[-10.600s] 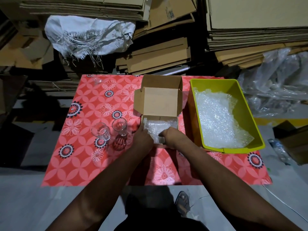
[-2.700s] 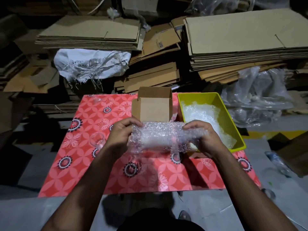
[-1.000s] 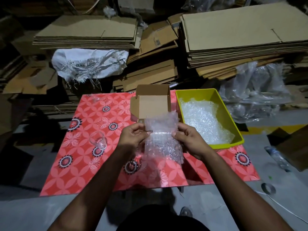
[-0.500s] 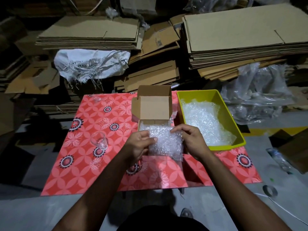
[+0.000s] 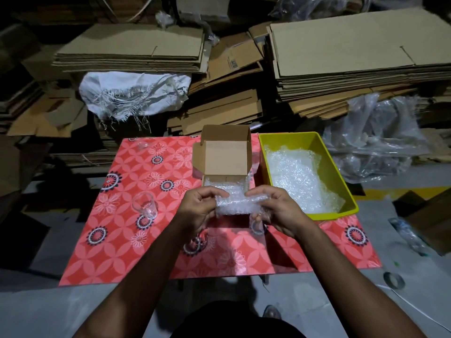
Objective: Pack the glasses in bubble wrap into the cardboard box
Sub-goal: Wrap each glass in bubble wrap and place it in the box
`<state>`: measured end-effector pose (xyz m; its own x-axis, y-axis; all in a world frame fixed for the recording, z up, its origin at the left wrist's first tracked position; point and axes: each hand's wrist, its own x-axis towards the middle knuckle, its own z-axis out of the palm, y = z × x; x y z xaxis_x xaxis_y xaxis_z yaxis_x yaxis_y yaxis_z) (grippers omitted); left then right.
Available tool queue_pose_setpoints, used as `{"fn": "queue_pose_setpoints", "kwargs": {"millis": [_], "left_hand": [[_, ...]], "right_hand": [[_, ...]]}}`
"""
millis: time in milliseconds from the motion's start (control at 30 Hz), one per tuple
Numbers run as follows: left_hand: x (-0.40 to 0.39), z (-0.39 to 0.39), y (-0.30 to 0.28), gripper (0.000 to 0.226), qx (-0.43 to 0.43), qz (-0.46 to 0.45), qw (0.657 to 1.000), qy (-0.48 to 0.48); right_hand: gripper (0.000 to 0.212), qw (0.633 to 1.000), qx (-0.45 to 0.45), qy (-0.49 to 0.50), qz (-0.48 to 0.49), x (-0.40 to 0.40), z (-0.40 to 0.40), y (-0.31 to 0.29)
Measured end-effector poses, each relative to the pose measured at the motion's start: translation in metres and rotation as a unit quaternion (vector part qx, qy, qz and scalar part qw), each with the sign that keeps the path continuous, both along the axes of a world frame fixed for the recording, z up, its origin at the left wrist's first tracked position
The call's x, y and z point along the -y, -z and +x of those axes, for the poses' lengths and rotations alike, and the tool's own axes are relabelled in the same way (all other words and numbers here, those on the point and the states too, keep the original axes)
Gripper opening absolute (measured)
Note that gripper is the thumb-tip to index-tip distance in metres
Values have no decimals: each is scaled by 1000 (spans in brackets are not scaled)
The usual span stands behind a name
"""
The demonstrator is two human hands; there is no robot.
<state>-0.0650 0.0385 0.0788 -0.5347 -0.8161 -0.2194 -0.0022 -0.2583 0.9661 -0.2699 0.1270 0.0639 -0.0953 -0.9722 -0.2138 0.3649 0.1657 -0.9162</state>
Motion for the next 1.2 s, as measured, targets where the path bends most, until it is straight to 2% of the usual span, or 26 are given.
{"fn": "queue_pose_setpoints", "kwargs": {"millis": [67,133,200,267,333,400,467,567,633,700,767,833,900,1067,1133,1200], "left_hand": [[0,-1,-2,37,-47,69,996,-16],[1,0,-4,34,-68,107,992,-27],[0,2,-1,21,-46,74,996,-18],[-1,5,4,11,-8,9,1000,8],[1,8,10,24,22,-9,999,36],[2,11,10,31,41,-20,997,59],[3,12,9,32,63,-19,995,82],[4,12,13,25,89,-35,993,74],[5,13,19,20,60,-9,998,33],[3,17,25,25,27,27,999,-14],[-1,22,31,32,12,49,998,-34],[-5,27,37,24,12,50,998,-41],[-6,33,39,18,20,40,998,-48],[-9,46,37,21,-14,28,997,-65],[-11,51,38,16,-32,34,997,-59],[-12,57,41,21,-43,58,995,-70]], "right_hand": [[36,1000,-10,4,-11,2,2,1],[33,1000,18,3,-21,4,3,1],[31,1000,19,10,-15,5,5,-1],[25,995,-85,34,-26,8,8,1],[14,978,-199,43,-55,12,9,6],[39,968,-245,33,-51,16,11,11],[49,976,-216,22,-33,21,14,12],[51,983,-180,15,-25,26,27,10],[50,990,-140,31,-6,27,37,10],[44,994,-102,28,42,25,44,13],[30,994,-93,-7,62,22,49,17],[20,996,-81,-17,43,21,54,22],[18,997,-74,-4,31,22,59,21],[19,999,-48,-9,-1,26,74,21],[18,998,-55,4,6,29,79,26],[13,996,-84,20,28,31,85,32]]}}
